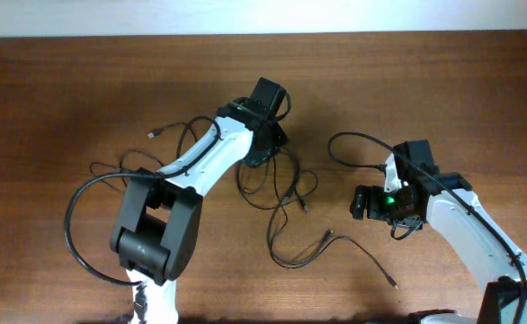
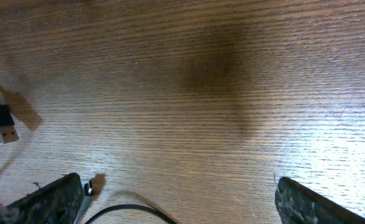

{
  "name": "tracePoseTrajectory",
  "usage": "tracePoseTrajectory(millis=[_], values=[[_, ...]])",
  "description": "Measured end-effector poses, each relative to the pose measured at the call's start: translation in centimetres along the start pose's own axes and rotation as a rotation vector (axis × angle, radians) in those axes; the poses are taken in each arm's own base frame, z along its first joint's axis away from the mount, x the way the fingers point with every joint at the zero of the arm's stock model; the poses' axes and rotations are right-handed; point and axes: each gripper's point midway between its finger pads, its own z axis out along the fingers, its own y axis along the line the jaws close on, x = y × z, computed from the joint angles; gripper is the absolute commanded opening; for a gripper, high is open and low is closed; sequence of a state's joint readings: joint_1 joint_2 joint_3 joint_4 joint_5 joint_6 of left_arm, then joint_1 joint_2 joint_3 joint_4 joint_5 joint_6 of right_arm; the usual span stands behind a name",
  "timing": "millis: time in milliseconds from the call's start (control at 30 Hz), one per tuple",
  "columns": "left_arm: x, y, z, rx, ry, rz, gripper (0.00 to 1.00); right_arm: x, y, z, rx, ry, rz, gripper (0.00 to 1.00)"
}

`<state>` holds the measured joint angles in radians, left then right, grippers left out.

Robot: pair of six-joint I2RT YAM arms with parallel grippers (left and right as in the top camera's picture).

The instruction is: Untangle cables

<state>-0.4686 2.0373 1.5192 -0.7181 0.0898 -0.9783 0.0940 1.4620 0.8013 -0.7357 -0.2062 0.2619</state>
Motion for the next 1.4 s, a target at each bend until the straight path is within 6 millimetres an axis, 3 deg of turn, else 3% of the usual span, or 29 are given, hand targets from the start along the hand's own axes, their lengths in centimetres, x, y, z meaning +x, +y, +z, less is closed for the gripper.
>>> tracePoseTrajectory(millis=[200, 267, 333, 567, 633, 700, 800, 900, 933, 1167, 1300, 1400], values=[[0.1, -3.2, -3.8, 0.191, 0.069, 0.272, 0.00, 0.0, 0.0, 0.0, 0.000, 0.000, 0.000, 0.99], [0.8, -4.4, -7.2, 0.272, 0.063, 0.379, 0.00, 0.0, 0.0, 0.0, 0.000, 0.000, 0.000, 0.98], [1.1, -5.2, -8.8, 0.321, 0.053, 0.432, 0.00, 0.0, 0.0, 0.0, 0.000, 0.000, 0.000, 0.98], [2.6, -6.3, -13.3, 0.439, 0.005, 0.728, 0.00, 0.0, 0.0, 0.0, 0.000, 0.000, 0.000, 0.98], [4.2, -7.2, -14.8, 0.549, 0.030, 0.867, 0.00, 0.0, 0.0, 0.0, 0.000, 0.000, 0.000, 0.99], [7.0, -8.8, -18.3, 0.769, 0.046, 1.055, 0.00, 0.0, 0.0, 0.0, 0.000, 0.000, 0.000, 0.99], [9.2, -9.9, -24.8, 0.987, -0.042, 1.220, 0.00, 0.0, 0.0, 0.0, 0.000, 0.000, -0.001, 0.99], [11.5, -9.5, -32.7, 1.126, -0.204, 1.356, 0.00, 0.0, 0.0, 0.0, 0.000, 0.000, 0.000, 0.98], [11.9, -9.2, -33.9, 1.141, -0.231, 1.374, 0.00, 0.0, 0.0, 0.0, 0.000, 0.000, 0.000, 0.98], [15.1, -6.4, -42.1, 1.213, -0.452, 1.506, 0.00, 0.0, 0.0, 0.0, 0.000, 0.000, 0.000, 0.99], [17.0, -4.4, -45.8, 1.229, -0.625, 1.630, 0.00, 0.0, 0.0, 0.0, 0.000, 0.000, 0.000, 0.99], [18.1, -3.2, -47.4, 1.224, -0.708, 1.693, 0.00, 0.0, 0.0, 0.0, 0.000, 0.000, 0.000, 0.98]])
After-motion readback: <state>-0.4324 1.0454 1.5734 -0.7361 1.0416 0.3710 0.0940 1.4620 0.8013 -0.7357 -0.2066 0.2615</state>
